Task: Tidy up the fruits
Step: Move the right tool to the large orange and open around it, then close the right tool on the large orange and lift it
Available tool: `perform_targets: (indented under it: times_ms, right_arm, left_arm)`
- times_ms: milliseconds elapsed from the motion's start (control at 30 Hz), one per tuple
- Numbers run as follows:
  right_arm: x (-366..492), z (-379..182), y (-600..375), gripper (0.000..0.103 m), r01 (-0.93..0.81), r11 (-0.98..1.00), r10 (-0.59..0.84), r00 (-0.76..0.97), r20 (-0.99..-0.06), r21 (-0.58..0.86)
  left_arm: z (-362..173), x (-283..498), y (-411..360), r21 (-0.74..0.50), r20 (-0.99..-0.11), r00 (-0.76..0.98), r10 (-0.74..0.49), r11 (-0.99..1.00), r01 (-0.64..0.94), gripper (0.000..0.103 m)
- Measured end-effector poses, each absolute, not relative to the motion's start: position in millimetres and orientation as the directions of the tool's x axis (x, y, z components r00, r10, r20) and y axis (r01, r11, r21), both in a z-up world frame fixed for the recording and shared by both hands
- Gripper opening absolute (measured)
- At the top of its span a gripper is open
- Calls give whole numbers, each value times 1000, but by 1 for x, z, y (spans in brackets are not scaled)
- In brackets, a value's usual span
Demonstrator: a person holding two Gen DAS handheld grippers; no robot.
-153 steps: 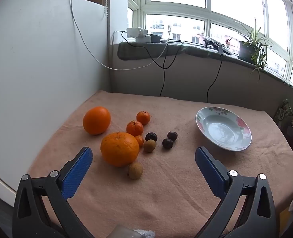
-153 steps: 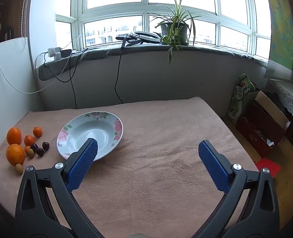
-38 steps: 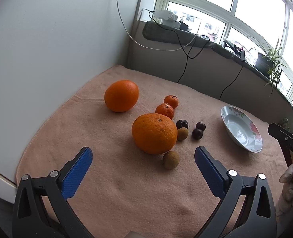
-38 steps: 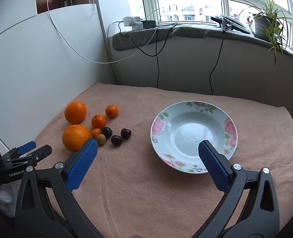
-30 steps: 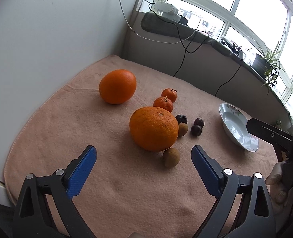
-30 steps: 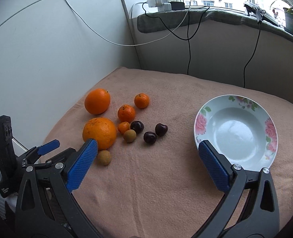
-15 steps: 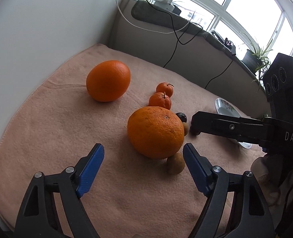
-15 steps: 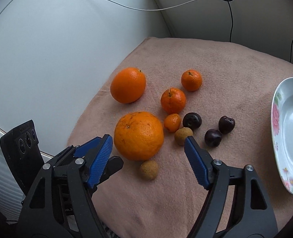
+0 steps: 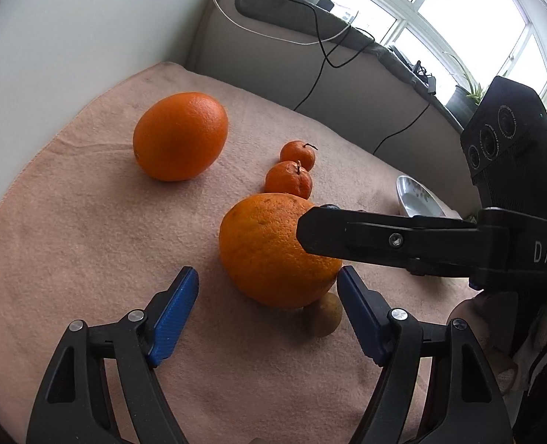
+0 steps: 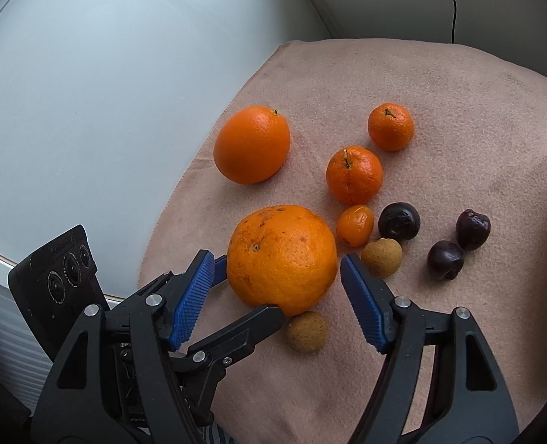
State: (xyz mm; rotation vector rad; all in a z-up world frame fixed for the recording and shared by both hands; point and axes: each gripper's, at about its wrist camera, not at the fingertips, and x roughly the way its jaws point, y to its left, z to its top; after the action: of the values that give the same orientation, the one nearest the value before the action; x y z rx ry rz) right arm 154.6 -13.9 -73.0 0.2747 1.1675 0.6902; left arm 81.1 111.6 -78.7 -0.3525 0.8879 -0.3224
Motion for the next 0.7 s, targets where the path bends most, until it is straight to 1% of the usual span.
perform_targets:
  times_ms: [233, 333, 433, 700]
  right_arm:
    - [161, -82, -10, 75, -352, 780, 604, 206, -770, 518]
    - [163, -87, -11, 72, -348, 760, 628, 178, -757, 549]
    - [166, -87, -11, 72, -357, 760, 628, 188, -755, 544]
    - [160, -82, -14, 70, -381, 753, 634, 204, -746, 536]
  left_arm:
    - [-85, 88, 103, -421, -707, 572, -415, 897, 131, 76]
    - [-85, 90, 103, -419, -711, 573, -408, 900, 121, 76]
    - [-84, 91, 103, -428, -705, 574, -417, 895, 124, 71]
    - [-81, 90, 94, -356, -721, 590, -363, 925, 135, 70]
